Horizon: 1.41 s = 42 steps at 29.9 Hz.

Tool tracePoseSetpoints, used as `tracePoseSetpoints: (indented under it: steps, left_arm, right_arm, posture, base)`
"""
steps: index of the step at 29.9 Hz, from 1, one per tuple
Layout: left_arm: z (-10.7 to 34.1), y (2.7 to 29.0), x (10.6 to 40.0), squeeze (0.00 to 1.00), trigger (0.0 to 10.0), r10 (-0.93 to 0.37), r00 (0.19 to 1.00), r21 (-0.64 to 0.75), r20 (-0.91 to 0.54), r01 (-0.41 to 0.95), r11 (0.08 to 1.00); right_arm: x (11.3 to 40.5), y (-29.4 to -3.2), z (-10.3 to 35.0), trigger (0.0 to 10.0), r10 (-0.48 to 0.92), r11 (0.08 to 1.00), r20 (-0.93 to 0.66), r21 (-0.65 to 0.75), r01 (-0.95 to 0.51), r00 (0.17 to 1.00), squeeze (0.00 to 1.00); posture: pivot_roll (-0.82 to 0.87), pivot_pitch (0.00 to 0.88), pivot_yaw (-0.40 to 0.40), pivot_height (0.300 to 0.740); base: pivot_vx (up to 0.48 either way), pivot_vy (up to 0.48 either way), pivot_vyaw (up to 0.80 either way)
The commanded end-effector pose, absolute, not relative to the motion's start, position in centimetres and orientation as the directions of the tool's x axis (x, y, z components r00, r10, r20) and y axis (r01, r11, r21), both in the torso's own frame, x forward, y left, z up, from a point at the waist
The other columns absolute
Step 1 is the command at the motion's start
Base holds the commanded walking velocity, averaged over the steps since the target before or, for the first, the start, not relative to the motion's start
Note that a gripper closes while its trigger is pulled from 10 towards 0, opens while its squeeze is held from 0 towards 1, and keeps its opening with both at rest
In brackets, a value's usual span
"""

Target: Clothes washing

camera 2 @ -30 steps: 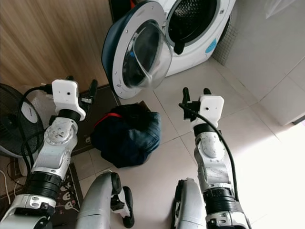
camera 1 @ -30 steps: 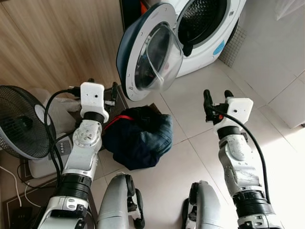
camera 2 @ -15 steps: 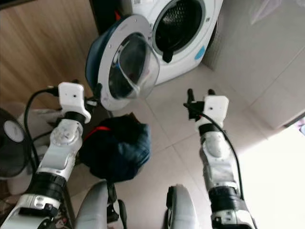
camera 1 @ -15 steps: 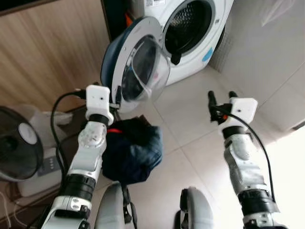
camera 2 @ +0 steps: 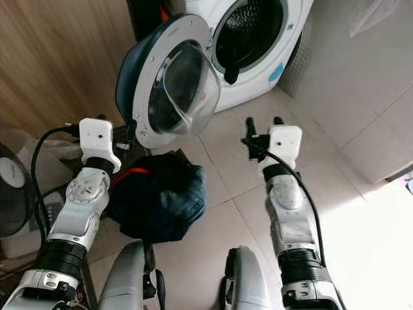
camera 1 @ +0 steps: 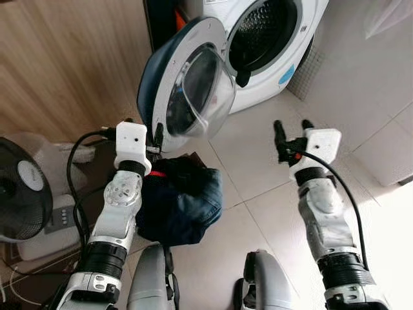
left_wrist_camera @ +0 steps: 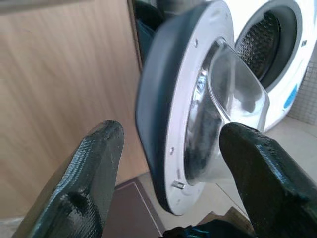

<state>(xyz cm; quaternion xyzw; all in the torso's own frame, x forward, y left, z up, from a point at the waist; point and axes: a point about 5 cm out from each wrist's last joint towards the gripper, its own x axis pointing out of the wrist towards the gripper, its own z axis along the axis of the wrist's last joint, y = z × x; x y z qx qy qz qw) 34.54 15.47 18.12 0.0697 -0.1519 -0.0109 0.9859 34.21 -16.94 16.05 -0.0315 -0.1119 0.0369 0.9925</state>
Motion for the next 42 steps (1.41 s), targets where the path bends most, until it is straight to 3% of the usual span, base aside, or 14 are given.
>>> tracePoseSetpoints:
  steps: [1,8,23,42]
  left_arm:
    - [17.6,15.4,34.2,0.00,10.0,-0.052,0.960,0.154,0.275,0.009,0.988]
    - [17.5,15.2,34.0,0.00,10.0,-0.055,0.961,0.152,0.272,0.014,0.988]
    - [17.3,14.9,33.8,0.00,10.0,-0.074,0.963,0.152,0.259,0.035,0.988]
    - [17.1,15.0,33.8,0.00,10.0,-0.080,0.967,0.150,0.243,0.044,0.988]
  right_arm:
    - [33.9,-17.5,15.3,10.0,0.074,0.995,0.187,-0.085,-0.059,0.979,0.00]
    - [33.7,-17.1,15.6,10.0,0.140,0.985,0.204,-0.133,-0.115,0.969,0.00]
    - [33.6,-17.5,15.4,10.0,0.137,0.985,0.189,-0.133,-0.113,0.972,0.00]
    - [34.0,-18.7,15.1,10.0,0.062,0.994,0.162,-0.099,-0.047,0.985,0.00]
  posture:
    - [0.11,0.279,-0.021,0.612]
    - [0.10,0.277,-0.026,0.612]
    - [0.11,0.259,-0.022,0.612]
    - [0.12,0.281,-0.026,0.612]
  base:
    - [0.000,0.000,0.00]
    - [0.000,0.000,0.00]
    - [0.000,0.000,0.73]
    - [0.000,0.000,0.00]
